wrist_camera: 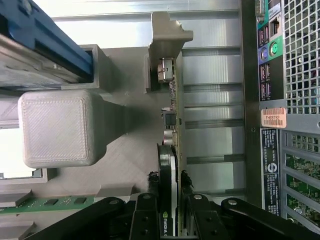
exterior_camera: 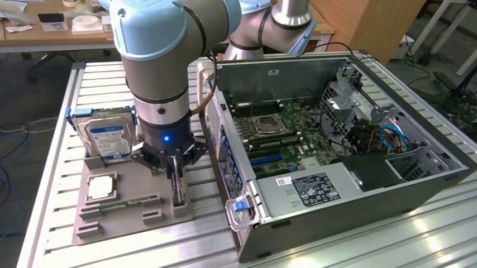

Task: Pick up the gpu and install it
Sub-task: 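Pick up the gpu and move the gpu toward the slot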

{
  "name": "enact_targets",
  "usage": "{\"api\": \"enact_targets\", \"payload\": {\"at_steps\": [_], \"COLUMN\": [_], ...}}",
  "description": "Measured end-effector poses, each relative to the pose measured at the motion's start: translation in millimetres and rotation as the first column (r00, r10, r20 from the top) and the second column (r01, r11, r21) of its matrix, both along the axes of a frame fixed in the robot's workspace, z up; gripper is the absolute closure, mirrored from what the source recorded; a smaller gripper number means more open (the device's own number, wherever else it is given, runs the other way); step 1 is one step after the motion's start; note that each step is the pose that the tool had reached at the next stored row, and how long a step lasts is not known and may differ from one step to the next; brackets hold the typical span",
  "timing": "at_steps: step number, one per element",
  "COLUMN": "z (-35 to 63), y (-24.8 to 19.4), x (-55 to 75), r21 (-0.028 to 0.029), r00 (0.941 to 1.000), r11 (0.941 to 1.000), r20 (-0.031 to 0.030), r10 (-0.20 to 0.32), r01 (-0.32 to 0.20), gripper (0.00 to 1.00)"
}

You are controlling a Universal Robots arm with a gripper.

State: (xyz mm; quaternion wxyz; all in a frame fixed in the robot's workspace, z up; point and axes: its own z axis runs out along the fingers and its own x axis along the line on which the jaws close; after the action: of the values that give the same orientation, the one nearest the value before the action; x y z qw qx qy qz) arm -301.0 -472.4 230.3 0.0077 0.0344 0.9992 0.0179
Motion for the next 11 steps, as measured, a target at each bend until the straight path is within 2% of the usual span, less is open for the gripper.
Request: {"api": "enact_targets", "payload": {"at_steps": [7, 11], "z": [0.0, -0.1], "y": [0.0, 0.0], "x": [0.0, 0.0], "r21": [0.0000, 0.0001], "r00": [1.0000, 0.9992], "r11": [1.0000, 0.9992], "r20": [0.0001, 0.0000], "r10": [0.004, 0.040], "r01": [-0.004, -0.040], "gripper": [0.73, 0.73]}}
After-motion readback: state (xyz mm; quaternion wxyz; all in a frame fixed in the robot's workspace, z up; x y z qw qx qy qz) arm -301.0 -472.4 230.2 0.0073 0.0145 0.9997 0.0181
